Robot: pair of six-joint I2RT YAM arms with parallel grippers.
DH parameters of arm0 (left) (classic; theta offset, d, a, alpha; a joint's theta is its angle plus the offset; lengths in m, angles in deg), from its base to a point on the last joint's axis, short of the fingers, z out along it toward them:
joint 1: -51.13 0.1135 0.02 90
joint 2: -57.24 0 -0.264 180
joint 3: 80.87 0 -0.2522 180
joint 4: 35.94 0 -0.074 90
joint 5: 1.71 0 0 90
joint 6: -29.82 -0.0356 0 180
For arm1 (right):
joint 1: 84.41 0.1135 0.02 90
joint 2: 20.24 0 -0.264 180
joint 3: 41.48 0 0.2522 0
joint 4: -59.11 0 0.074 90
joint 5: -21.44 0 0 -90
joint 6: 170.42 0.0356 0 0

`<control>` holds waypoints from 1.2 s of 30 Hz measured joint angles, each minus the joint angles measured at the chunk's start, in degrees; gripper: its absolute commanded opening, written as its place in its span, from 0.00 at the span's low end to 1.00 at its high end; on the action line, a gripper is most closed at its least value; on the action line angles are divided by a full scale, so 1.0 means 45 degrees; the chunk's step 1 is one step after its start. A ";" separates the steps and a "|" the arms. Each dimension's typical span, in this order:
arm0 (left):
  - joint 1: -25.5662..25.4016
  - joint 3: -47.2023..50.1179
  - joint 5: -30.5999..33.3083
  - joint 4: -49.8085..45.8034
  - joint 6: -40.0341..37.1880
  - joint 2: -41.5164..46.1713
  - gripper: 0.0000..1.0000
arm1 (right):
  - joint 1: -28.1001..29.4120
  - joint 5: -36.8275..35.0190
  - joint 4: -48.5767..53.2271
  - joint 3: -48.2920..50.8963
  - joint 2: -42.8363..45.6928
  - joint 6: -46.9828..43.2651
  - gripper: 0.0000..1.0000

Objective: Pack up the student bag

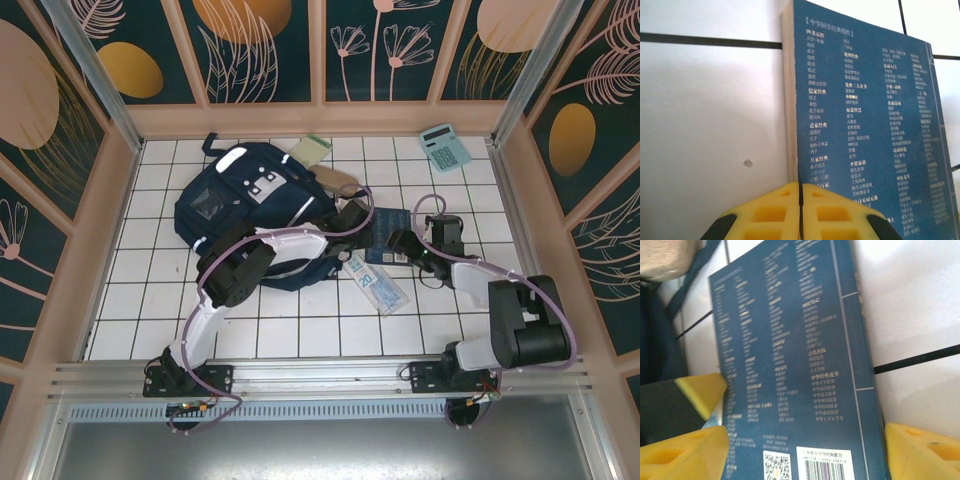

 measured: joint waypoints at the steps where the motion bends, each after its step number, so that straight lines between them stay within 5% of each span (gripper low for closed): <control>1: 0.0019 0.0000 0.0039 0.0010 0.0024 0.0000 0.09 | -0.0005 0.0214 -0.0049 0.0034 0.0126 0.0039 0.79; 13: -0.0015 0.0131 -0.0379 0.0520 0.0083 -0.0015 0.09 | 0.0068 0.2613 -0.2064 0.0024 -0.0797 0.0719 0.78; 18: -0.0029 0.0214 -0.0529 0.0656 0.0083 -0.0015 0.09 | 0.0068 0.2803 -0.2273 0.0024 -0.1321 0.0996 0.70; 23: -0.0029 0.0257 -0.0544 0.0801 0.0078 -0.0015 0.09 | -0.0083 0.2793 -0.2346 0.0097 -0.1039 0.1073 0.54; 26: -0.0039 0.0277 -0.0583 0.0850 0.0034 -0.0010 0.13 | -0.0471 0.2953 -0.2652 0.0355 -0.0651 0.1141 0.16; 28: -0.0024 0.0330 -0.0573 0.0831 -0.0039 -0.0010 0.21 | -0.0743 0.3181 -0.2846 0.0442 -0.0539 0.1268 0.03; 36: -0.0068 0.0617 -0.0578 -0.0058 -0.0816 0.1175 0.44 | -0.0933 0.3424 -0.2987 0.0777 0.0544 0.1384 0.00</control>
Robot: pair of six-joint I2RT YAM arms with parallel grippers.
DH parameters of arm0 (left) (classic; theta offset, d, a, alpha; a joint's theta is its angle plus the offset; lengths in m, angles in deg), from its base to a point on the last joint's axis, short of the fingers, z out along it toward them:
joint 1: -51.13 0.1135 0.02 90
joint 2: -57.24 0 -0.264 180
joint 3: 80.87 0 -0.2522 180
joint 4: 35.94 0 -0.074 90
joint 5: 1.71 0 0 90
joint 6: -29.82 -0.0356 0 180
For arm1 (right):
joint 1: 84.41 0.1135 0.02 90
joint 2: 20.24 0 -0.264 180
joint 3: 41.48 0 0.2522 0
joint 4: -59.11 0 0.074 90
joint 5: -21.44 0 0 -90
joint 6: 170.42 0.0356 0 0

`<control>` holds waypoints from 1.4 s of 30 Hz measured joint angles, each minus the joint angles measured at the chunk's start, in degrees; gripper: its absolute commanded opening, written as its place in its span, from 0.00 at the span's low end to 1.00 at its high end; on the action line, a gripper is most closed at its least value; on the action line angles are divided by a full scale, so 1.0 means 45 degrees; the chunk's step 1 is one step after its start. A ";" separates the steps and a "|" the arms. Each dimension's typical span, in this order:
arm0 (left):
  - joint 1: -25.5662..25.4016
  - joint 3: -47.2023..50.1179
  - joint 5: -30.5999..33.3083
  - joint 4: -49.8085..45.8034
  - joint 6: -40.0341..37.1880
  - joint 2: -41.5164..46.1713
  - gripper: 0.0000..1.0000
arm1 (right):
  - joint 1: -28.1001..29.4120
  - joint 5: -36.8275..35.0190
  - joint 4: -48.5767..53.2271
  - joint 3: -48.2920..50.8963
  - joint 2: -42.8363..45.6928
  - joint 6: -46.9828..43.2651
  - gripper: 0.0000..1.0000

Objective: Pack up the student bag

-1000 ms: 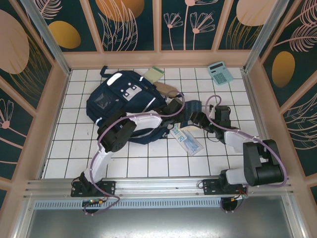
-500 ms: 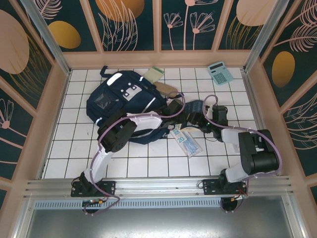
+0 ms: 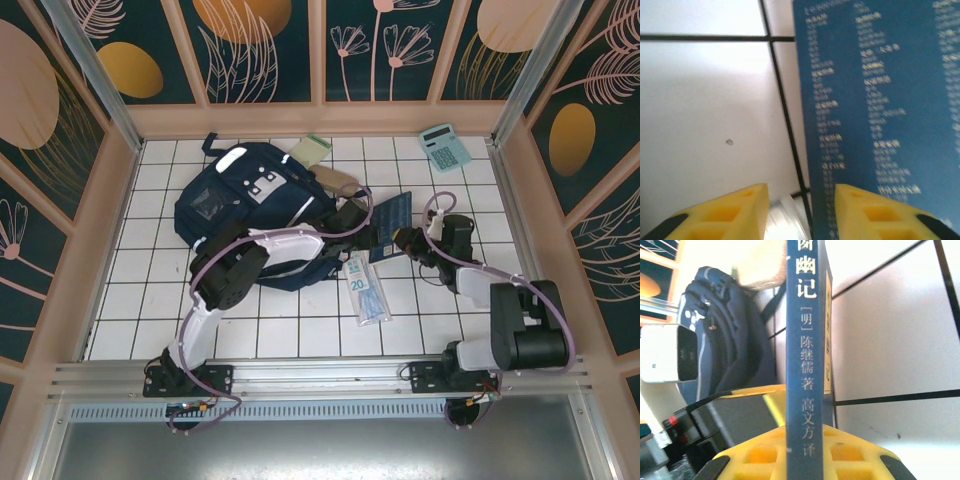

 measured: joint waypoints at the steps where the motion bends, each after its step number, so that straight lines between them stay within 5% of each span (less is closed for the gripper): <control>1: -0.0010 0.0029 0.0005 -0.0146 -0.0102 0.0325 0.45 | -0.0005 0.0000 0.0000 0.0049 0.0287 0.0010 0.00; 8: -0.0053 0.0044 0.0913 -0.1054 -0.1506 0.3279 0.47 | -0.0049 -0.0044 -0.0185 0.0631 0.3245 0.0335 0.00; 16: -0.0058 0.1209 0.2501 -0.2939 -0.3434 0.4367 0.41 | -0.0049 -0.0170 -0.0107 0.1399 0.5353 0.0544 0.00; 26: -0.0058 0.3303 0.2778 -0.5217 -0.4488 0.5527 0.41 | -0.0044 -0.0160 0.0107 0.1593 0.5615 0.0568 0.00; 42: -0.0058 0.3963 0.3094 -0.6033 -0.5051 0.6212 0.39 | -0.0024 -0.0155 0.0112 0.1700 0.5600 0.0573 0.00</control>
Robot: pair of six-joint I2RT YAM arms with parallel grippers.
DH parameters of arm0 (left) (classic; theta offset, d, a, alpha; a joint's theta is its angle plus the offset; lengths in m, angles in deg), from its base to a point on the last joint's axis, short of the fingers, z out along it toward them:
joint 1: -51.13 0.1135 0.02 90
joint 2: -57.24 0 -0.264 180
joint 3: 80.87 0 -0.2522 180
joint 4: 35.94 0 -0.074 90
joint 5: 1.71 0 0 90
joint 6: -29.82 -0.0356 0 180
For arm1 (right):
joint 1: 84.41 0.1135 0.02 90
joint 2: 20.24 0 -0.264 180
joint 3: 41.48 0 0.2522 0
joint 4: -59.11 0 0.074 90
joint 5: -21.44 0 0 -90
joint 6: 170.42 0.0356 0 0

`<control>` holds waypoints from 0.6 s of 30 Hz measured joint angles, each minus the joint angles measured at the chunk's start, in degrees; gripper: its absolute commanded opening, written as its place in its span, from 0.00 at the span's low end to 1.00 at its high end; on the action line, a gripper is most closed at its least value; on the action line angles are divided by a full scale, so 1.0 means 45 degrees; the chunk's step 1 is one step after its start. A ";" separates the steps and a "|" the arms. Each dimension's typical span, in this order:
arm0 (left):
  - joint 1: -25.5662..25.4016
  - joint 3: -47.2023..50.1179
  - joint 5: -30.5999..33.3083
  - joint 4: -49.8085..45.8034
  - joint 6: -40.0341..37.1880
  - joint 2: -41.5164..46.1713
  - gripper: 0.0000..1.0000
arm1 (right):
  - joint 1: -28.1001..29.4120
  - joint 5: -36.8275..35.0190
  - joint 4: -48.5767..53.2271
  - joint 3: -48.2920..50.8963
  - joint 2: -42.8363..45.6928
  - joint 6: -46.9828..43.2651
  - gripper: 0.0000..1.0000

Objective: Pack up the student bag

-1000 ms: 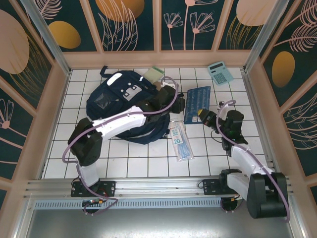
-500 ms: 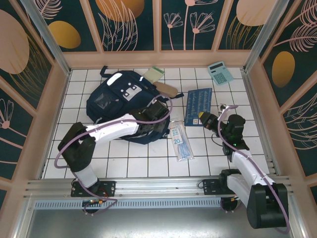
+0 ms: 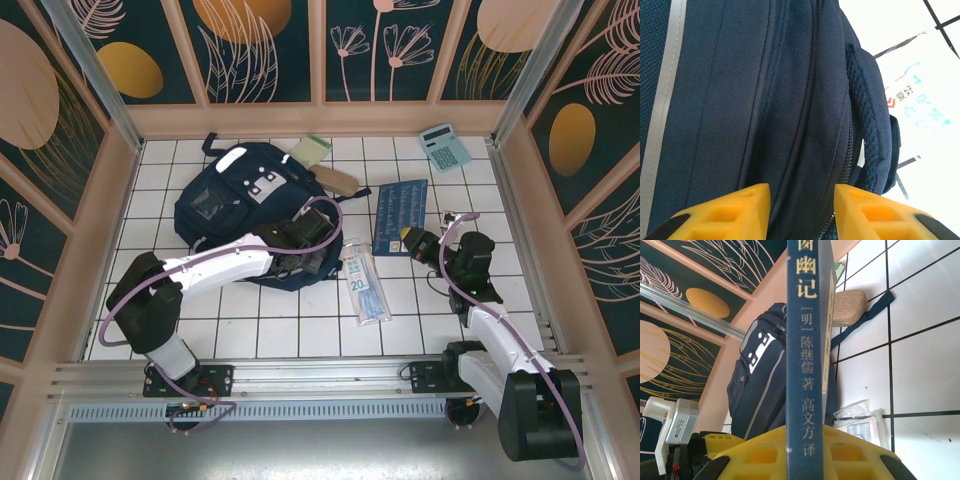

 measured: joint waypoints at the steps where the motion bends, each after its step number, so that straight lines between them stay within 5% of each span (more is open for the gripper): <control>1: 0.0000 0.0000 -0.0039 0.0005 -0.0039 -0.0058 0.39 | 0.0000 0.0000 0.0000 0.0000 -0.0015 0.0000 0.00; 9: 0.0000 0.0000 -0.0384 0.0010 -0.0238 -0.0554 0.34 | 0.0000 0.0005 0.0000 0.0000 -0.0146 0.0000 0.00; 18: 0.0000 0.0000 -0.0355 -0.0024 -0.0476 -0.0563 0.00 | 0.0000 0.0000 0.0000 0.0000 -0.0155 0.0000 0.00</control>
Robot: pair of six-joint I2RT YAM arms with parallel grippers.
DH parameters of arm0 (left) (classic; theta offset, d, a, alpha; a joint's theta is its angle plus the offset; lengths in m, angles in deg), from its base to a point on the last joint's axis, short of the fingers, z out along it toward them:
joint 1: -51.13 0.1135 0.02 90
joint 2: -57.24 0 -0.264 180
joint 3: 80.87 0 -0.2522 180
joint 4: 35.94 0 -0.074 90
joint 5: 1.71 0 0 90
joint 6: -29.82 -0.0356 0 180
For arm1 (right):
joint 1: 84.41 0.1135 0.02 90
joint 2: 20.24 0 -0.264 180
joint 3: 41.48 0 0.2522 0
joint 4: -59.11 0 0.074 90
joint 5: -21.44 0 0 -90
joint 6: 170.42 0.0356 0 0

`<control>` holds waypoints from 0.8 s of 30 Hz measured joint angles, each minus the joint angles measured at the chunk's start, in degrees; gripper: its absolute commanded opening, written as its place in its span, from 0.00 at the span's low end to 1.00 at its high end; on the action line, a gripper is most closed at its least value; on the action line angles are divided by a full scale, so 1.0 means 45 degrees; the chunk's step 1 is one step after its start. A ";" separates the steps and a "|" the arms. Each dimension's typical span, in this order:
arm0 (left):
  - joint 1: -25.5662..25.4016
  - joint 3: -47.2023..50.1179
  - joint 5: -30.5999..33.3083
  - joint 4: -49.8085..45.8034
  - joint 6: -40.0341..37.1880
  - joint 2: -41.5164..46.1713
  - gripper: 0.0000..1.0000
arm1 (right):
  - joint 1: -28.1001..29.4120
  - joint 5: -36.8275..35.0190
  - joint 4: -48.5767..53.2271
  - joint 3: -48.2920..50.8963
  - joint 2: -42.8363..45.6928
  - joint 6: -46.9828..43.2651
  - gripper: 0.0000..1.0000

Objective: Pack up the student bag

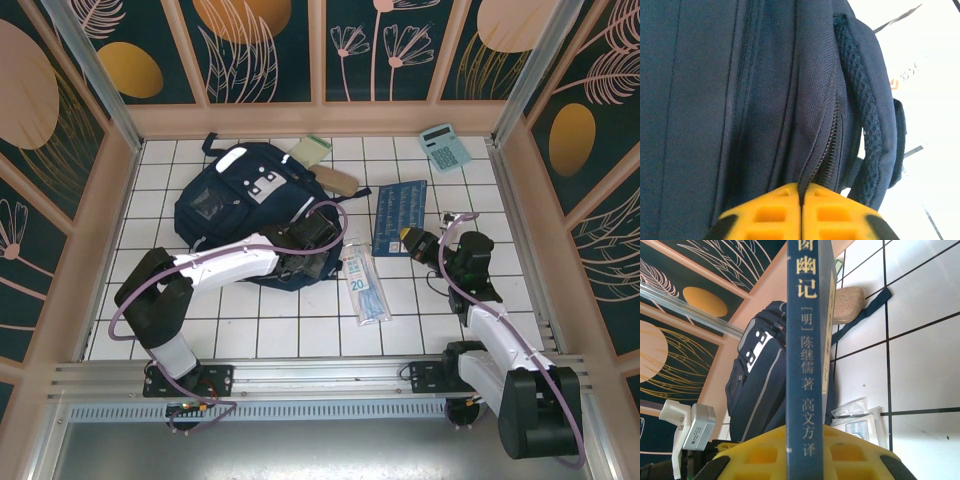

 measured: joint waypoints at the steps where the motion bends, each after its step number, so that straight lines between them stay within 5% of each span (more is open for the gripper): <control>1: 0.0000 0.0000 0.0044 -0.0005 0.0058 0.0000 0.00 | 0.0024 0.0000 0.0000 0.0000 0.0000 0.0000 0.00; 11: 0.0005 -0.0996 0.1117 -0.0957 0.0073 0.0510 0.00 | 0.1355 -0.0223 -0.0238 0.0039 -0.0005 0.0588 0.00; 24: 0.0282 -0.3609 0.3337 -0.1137 0.0170 0.1370 0.00 | 0.6300 -0.3167 -0.2817 -0.0029 -0.2249 0.2822 0.00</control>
